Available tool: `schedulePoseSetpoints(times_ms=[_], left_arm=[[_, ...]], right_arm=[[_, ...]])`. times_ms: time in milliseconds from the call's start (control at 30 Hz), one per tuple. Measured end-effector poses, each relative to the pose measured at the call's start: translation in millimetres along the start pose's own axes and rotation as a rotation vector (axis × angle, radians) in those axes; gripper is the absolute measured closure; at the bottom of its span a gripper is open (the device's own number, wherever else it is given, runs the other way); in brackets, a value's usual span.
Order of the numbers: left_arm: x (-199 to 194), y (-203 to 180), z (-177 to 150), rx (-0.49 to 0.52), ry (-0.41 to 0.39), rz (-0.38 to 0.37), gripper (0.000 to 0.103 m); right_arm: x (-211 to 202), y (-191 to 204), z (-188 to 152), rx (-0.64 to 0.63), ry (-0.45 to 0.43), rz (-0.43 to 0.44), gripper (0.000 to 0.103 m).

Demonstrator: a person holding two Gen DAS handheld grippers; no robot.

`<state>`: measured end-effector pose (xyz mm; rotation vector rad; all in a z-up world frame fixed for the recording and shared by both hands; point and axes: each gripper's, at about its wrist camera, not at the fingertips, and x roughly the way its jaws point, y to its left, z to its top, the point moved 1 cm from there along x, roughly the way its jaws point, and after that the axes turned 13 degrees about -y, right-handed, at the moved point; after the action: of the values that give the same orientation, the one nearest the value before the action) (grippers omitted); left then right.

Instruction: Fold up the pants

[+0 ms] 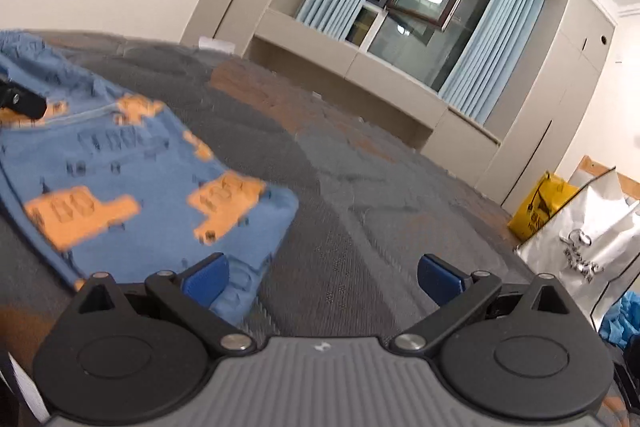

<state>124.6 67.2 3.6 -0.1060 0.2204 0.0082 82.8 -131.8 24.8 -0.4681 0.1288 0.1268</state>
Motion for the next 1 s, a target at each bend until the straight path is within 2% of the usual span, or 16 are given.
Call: schedulePoseSetpoints(times_ms=[133, 300, 433, 567, 700, 1000], left_arm=[[-23, 37, 6, -0.109, -0.055, 0.093, 0.001], [-34, 95, 9, -0.231, -0.076, 0.238, 0.001], [-30, 129, 11, -0.332, -0.076, 0.262, 0.001], [-19, 145, 12, -0.404, -0.054, 0.252, 0.001], [-11, 144, 13, -0.401, -0.056, 0.246, 0.001], [1, 146, 13, -0.400, -0.058, 0.244, 0.001]], right_arm=[[-2, 13, 24, -0.007, -0.080, 0.057, 0.000], [10, 61, 52, -0.036, -0.135, 0.219, 0.000], [18, 95, 72, -0.049, -0.179, 0.299, 0.000], [26, 117, 85, -0.045, -0.177, 0.313, 0.000], [37, 128, 83, -0.073, -0.131, 0.319, 0.000], [40, 136, 79, -0.104, -0.123, 0.311, 0.000]])
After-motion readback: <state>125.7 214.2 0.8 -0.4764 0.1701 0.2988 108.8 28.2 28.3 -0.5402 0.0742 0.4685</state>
